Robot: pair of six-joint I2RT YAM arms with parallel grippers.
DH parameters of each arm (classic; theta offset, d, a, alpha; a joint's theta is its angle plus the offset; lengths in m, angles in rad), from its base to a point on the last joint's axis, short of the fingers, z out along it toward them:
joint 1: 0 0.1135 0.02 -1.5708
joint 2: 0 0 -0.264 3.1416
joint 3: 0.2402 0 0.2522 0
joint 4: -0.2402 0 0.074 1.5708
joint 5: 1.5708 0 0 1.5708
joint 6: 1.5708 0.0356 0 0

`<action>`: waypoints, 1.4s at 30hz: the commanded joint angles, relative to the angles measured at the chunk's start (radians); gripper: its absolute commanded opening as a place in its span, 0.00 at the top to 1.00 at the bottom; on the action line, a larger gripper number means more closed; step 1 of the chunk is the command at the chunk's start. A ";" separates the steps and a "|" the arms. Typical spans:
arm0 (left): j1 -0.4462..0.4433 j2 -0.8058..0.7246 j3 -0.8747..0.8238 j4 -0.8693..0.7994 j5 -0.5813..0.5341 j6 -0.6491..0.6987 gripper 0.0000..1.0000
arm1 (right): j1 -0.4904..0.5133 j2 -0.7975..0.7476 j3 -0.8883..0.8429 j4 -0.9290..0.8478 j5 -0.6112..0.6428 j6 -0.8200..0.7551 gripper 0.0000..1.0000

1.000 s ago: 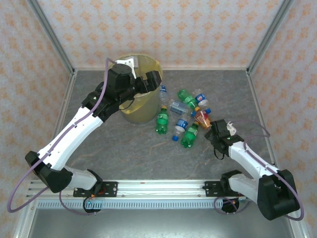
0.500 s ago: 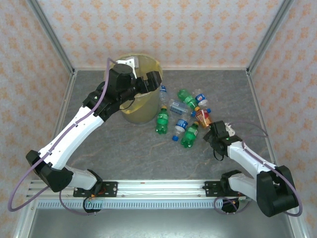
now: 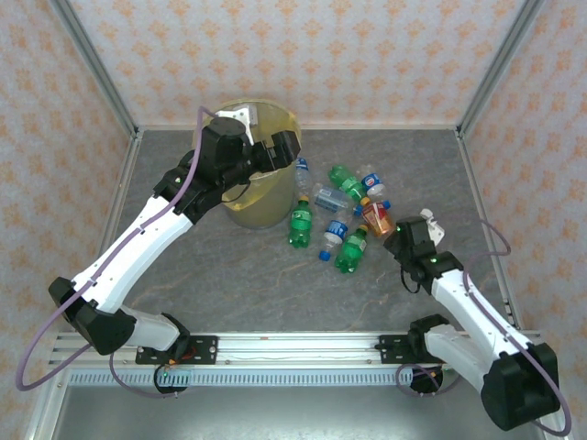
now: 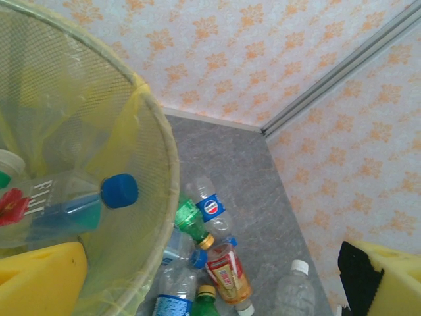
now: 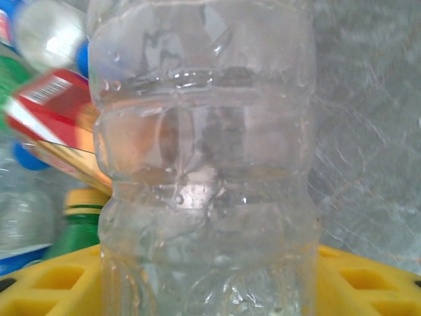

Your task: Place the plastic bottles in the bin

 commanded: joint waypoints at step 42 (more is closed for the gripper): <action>0.014 0.117 0.047 0.098 0.374 -0.010 0.47 | 0.733 0.255 0.526 0.256 0.272 -0.623 0.44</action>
